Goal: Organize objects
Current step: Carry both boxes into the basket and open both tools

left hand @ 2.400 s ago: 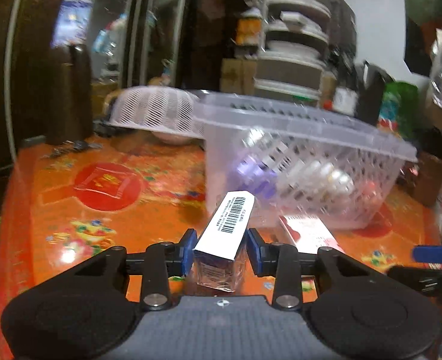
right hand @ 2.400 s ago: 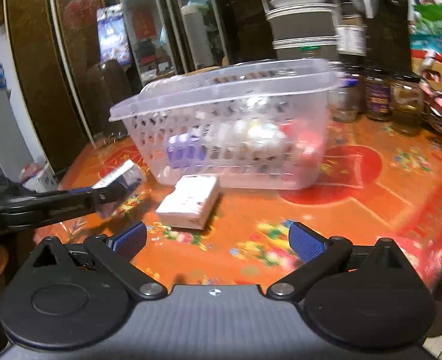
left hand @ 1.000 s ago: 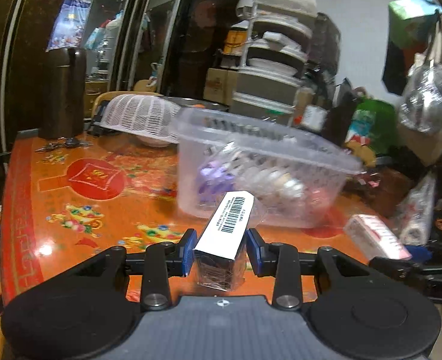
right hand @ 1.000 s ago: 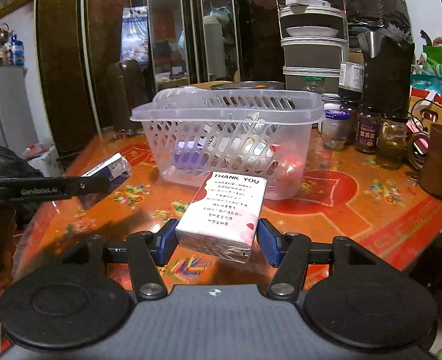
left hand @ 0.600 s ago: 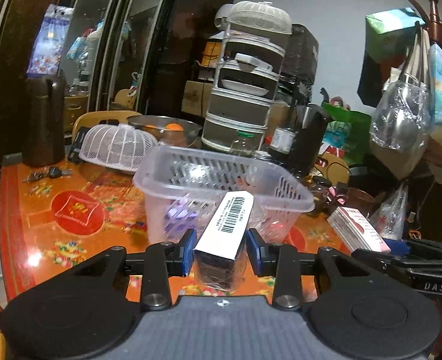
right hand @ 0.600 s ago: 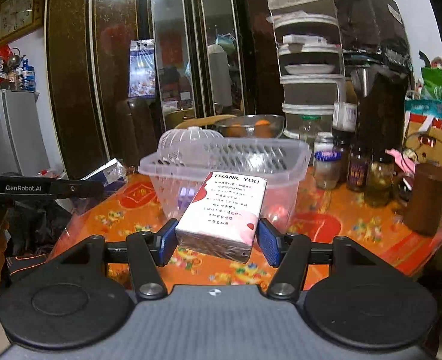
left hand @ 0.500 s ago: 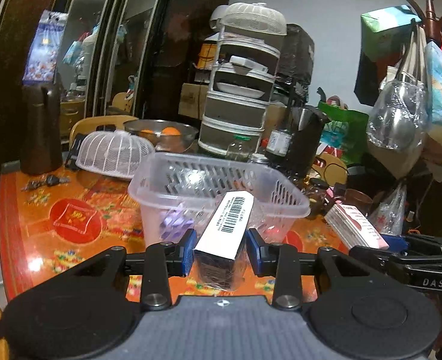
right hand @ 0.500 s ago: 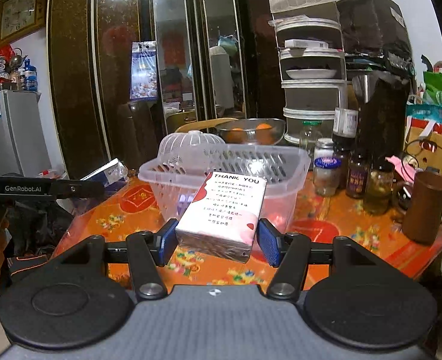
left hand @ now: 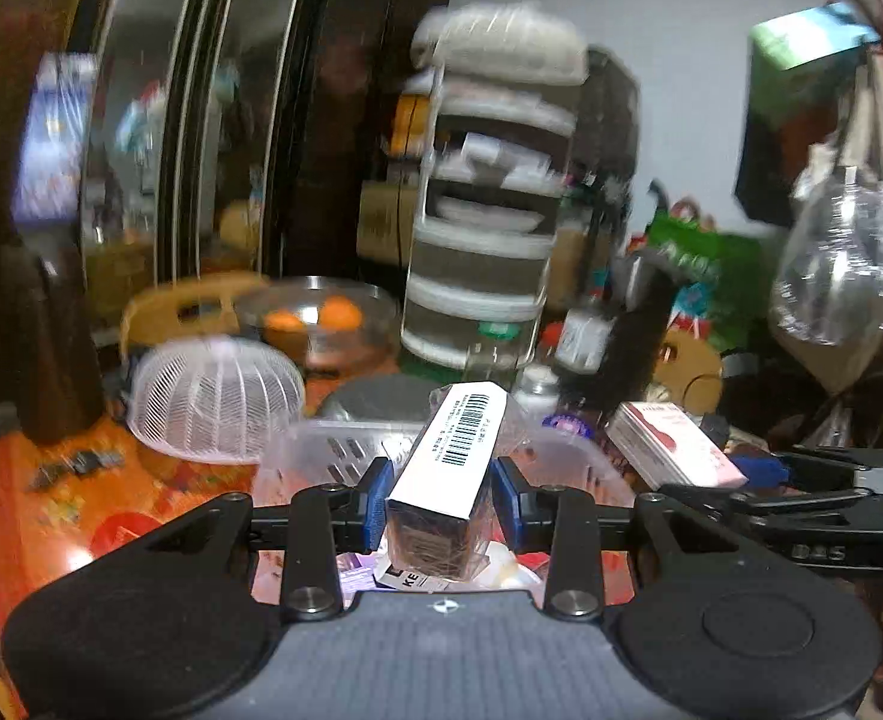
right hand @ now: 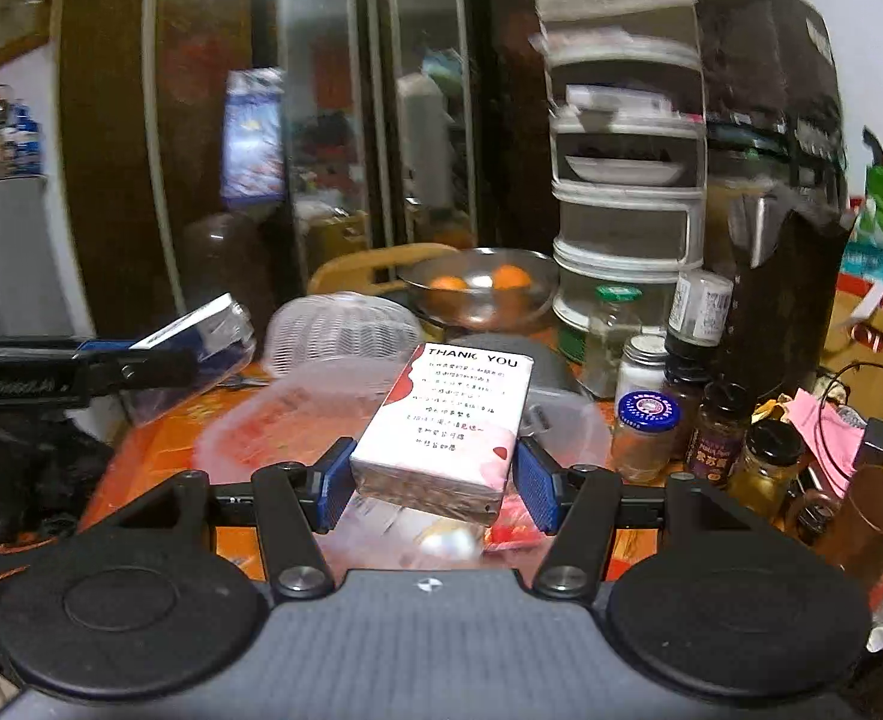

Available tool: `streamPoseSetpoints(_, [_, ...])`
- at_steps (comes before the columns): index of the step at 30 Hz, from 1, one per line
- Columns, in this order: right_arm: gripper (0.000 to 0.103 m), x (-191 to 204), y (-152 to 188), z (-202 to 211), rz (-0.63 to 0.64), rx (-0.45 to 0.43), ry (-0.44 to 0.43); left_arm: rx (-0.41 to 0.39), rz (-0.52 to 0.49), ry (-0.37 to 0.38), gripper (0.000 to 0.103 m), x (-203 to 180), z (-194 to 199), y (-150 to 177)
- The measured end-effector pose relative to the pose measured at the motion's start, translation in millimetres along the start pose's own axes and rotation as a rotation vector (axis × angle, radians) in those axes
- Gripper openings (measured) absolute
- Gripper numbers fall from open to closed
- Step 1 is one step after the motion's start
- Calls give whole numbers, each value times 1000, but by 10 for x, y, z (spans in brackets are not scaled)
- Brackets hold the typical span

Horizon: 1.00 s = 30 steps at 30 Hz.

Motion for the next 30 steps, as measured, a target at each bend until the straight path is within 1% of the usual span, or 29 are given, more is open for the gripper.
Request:
streamPoseSetpoints(3, [60,-81,0,-405,-1,63,29,98,2,-23,40,100,-455,39])
streamPoseSetpoints(6, [60,-115,88,-692,13,128,58,176,13,-53,40,205,-809,158])
streamPoseSetpoints(7, [60,-130,119,-769,-5,157,47,191,22,-61,40,239,-887,179])
streamPoseSetpoints(9, [60,-150,142,-854,-44,178,16,209,25,-71,40,283,-1005,217])
streamPoseSetpoints(10, [60,-152,140,-887,-46,182,10,214,28,-81,40,302,-1050,220])
streamPoseSetpoints(12, [59,-133,147,-965,-16,204,25,227,25,-95,40,342,-1121,241])
streamPoseSetpoints(14, [53,-98,168,-1044,14,234,35,243,33,-111,40,376,-1205,245])
streamPoseSetpoints(15, [40,-85,175,-1068,22,243,37,248,38,-110,40,387,-1237,255])
streamPoseSetpoints(16, [38,-74,182,-1084,25,250,34,254,38,-112,40,388,-1270,260])
streamPoseSetpoints(18, [41,-53,201,-1087,36,252,33,265,22,-112,42,367,-1329,295])
streamPoseSetpoints(19, [46,-35,199,-1087,47,250,43,259,15,-114,45,359,-1336,310])
streamPoseSetpoints(20, [49,-37,193,-1067,58,240,56,249,8,-127,62,353,-1324,319])
streamPoseSetpoints(21, [57,-40,185,-1011,64,221,63,232,5,-136,81,354,-1293,318])
streamPoseSetpoints(22, [68,-46,168,-980,61,207,62,208,7,-139,88,359,-1251,303])
streamPoseSetpoints(23, [74,-51,155,-924,55,190,58,182,16,-136,93,365,-1190,279])
streamPoseSetpoints(24, [88,-58,143,-845,49,166,56,164,28,-129,93,372,-1137,262])
streamPoseSetpoints(25, [99,-71,128,-774,42,137,60,152,36,-120,93,368,-1088,248])
streamPoseSetpoints(26, [103,-89,114,-703,31,111,66,138,35,-112,95,357,-1037,233])
streamPoseSetpoints(28, [103,-122,89,-624,2,86,55,123,21,-109,97,319,-974,223])
streamPoseSetpoints(30, [103,-147,103,-567,-16,95,56,117,3,-112,97,265,-911,250])
Point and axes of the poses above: each gripper's, at about its wrist camera, not at the fingertips, and z roughly against the way its jaws point, x to its left, y to its underside, the point moved 7 cm from there along -z, roughly the way its jaws point, and after that the axes turned 4 degrees about -z, right-handed, at the moved point
